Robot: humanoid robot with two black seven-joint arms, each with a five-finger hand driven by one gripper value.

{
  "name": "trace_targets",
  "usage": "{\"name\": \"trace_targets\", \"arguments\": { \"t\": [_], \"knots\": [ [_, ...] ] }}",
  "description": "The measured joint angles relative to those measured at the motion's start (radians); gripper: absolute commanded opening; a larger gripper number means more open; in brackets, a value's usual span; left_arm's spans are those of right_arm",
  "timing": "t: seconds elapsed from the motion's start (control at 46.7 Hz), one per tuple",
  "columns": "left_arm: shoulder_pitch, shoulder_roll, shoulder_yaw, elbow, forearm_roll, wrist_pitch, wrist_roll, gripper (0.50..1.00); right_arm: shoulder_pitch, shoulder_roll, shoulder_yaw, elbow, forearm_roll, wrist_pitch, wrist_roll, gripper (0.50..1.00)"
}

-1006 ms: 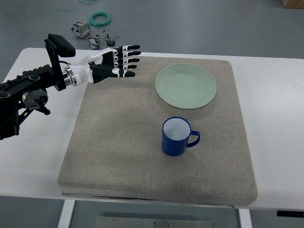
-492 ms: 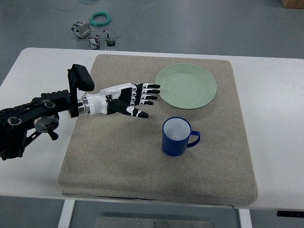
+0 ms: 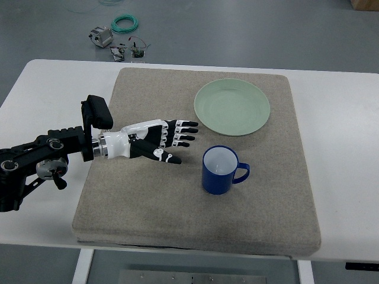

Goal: Place cup left of plate with left hand
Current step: 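Move the open left hand forward to the blue mug's side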

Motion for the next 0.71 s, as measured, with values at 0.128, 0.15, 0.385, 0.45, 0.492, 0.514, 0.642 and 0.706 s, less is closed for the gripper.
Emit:
{"name": "trace_targets", "arguments": {
  "t": [0.128, 0.15, 0.385, 0.45, 0.492, 0.514, 0.642, 0.706],
  "knots": [
    [0.024, 0.018, -0.001, -0.018, 0.0, 0.0, 0.0, 0.994, 0.0, 0.0, 0.0, 0.0, 0.0, 0.0, 0.0, 0.934],
    [0.026, 0.02, -0.002, -0.021, 0.0, 0.0, 0.0, 0.994, 0.0, 0.0, 0.0, 0.0, 0.0, 0.0, 0.0, 0.934],
    [0.031, 0.007, -0.007, -0.05, 0.007, 0.0, 0.0, 0.994, 0.0, 0.0, 0.0, 0.0, 0.0, 0.0, 0.0, 0.934],
    [0.031, 0.005, -0.007, -0.057, 0.014, 0.0, 0.002, 0.994, 0.0, 0.0, 0.0, 0.0, 0.0, 0.0, 0.0, 0.934],
    [0.031, 0.004, -0.007, -0.064, 0.017, 0.0, 0.002, 0.994, 0.0, 0.0, 0.0, 0.0, 0.0, 0.0, 0.0, 0.934],
    [0.03, 0.003, -0.007, -0.069, 0.018, 0.0, 0.002, 0.994, 0.0, 0.0, 0.0, 0.0, 0.0, -0.001, 0.0, 0.934],
    [0.026, -0.002, -0.001, -0.074, 0.019, 0.0, 0.002, 0.994, 0.0, 0.0, 0.0, 0.0, 0.0, 0.0, 0.0, 0.934],
    [0.023, -0.017, 0.001, -0.072, 0.02, 0.0, 0.002, 0.994, 0.0, 0.0, 0.0, 0.0, 0.0, 0.0, 0.0, 0.934]
  ]
}}
